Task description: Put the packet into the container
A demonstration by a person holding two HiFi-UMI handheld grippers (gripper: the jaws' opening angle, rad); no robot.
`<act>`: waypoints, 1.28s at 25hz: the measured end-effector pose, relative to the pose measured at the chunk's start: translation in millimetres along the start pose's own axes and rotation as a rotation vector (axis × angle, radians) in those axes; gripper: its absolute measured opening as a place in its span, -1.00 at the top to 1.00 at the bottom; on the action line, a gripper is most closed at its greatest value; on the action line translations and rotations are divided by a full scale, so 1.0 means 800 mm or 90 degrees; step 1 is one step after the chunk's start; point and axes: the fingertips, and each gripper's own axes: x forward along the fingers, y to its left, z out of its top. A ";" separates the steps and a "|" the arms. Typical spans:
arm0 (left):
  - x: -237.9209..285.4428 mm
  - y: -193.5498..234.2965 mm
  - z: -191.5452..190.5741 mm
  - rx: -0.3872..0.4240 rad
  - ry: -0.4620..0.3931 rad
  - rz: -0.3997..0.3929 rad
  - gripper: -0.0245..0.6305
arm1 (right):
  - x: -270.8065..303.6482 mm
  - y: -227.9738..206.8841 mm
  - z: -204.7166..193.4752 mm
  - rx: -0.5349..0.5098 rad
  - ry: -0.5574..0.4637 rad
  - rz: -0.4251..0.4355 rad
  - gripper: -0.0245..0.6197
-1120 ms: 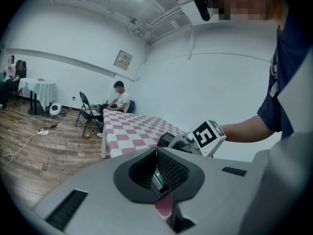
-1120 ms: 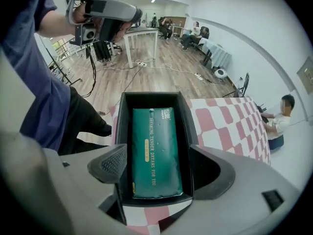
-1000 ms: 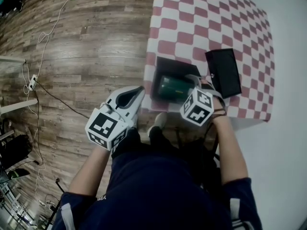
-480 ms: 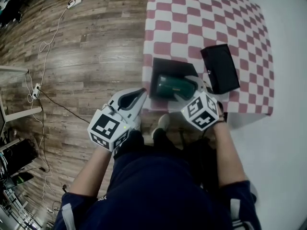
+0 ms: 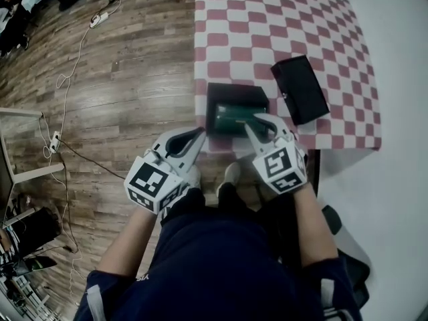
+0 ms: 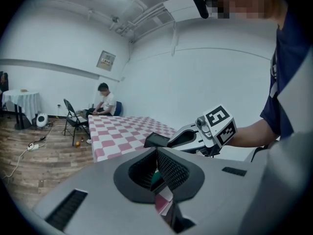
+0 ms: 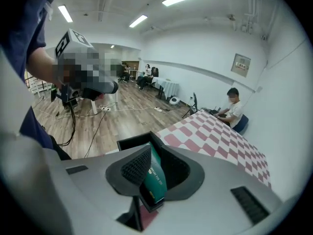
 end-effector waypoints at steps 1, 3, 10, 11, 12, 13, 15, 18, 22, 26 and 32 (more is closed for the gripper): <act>0.000 -0.003 0.001 0.003 0.001 -0.003 0.85 | -0.006 -0.001 0.002 0.017 -0.013 -0.008 0.71; -0.002 -0.008 0.003 0.010 0.002 -0.009 0.85 | -0.017 -0.004 0.007 0.048 -0.035 -0.024 0.79; -0.009 -0.023 0.005 0.029 0.005 -0.025 0.85 | -0.050 -0.008 0.010 0.105 -0.078 -0.082 0.87; -0.010 -0.025 0.005 0.030 0.005 -0.027 0.85 | -0.054 -0.008 0.010 0.115 -0.083 -0.086 0.87; -0.010 -0.027 0.005 0.032 0.005 -0.029 0.85 | -0.058 -0.008 0.009 0.124 -0.088 -0.089 0.87; -0.011 -0.028 0.005 0.033 0.006 -0.031 0.85 | -0.061 -0.007 0.009 0.132 -0.091 -0.092 0.87; -0.013 -0.033 0.003 0.036 0.007 -0.036 0.85 | -0.068 -0.004 0.008 0.142 -0.096 -0.097 0.88; -0.014 -0.039 0.001 0.042 0.010 -0.044 0.85 | -0.076 0.000 0.005 0.153 -0.104 -0.105 0.88; -0.017 -0.045 0.000 0.046 0.013 -0.050 0.85 | -0.086 0.006 0.002 0.172 -0.109 -0.109 0.88; -0.018 -0.048 0.003 0.055 0.012 -0.056 0.85 | -0.091 0.011 -0.002 0.182 -0.110 -0.111 0.88; -0.021 -0.053 0.007 0.064 0.009 -0.061 0.85 | -0.096 0.017 -0.004 0.191 -0.112 -0.115 0.88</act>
